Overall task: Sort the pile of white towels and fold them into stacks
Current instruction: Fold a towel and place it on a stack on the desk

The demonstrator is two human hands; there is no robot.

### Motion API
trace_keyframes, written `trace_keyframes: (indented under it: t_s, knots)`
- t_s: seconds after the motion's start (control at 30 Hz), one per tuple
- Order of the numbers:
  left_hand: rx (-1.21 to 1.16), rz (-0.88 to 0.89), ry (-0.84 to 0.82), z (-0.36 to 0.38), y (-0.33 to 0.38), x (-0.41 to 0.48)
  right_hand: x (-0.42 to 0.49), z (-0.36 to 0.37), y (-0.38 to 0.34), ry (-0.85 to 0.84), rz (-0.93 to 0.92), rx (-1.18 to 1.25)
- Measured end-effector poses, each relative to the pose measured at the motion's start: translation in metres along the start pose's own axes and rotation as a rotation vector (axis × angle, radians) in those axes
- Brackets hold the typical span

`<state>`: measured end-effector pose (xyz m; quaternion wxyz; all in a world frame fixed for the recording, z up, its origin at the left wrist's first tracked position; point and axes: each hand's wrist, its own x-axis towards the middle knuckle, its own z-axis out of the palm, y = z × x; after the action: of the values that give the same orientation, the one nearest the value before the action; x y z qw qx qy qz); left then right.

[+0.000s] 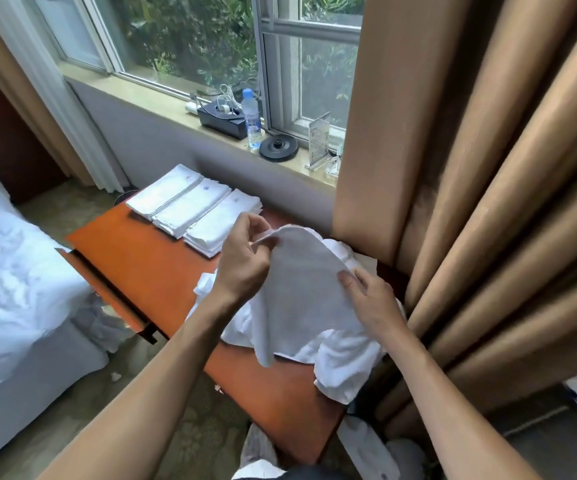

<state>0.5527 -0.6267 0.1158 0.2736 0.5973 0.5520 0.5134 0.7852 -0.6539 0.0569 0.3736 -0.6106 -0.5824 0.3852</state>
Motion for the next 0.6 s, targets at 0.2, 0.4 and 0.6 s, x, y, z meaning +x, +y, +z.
trace_keyframes:
  t_s: [0.2,0.4,0.6]
  knots:
    - [0.086,-0.126,-0.099,0.008,-0.021,-0.033,-0.004,-0.004,-0.012,0.037,-0.052,-0.050]
    - [0.052,-0.171,-0.104,0.028,-0.020,-0.053,0.001,-0.007,-0.012,0.010,0.037,0.085]
    - [-0.029,-0.205,-0.248,0.052,-0.007,-0.066,-0.011,-0.006,-0.007,-0.019,0.030,0.275]
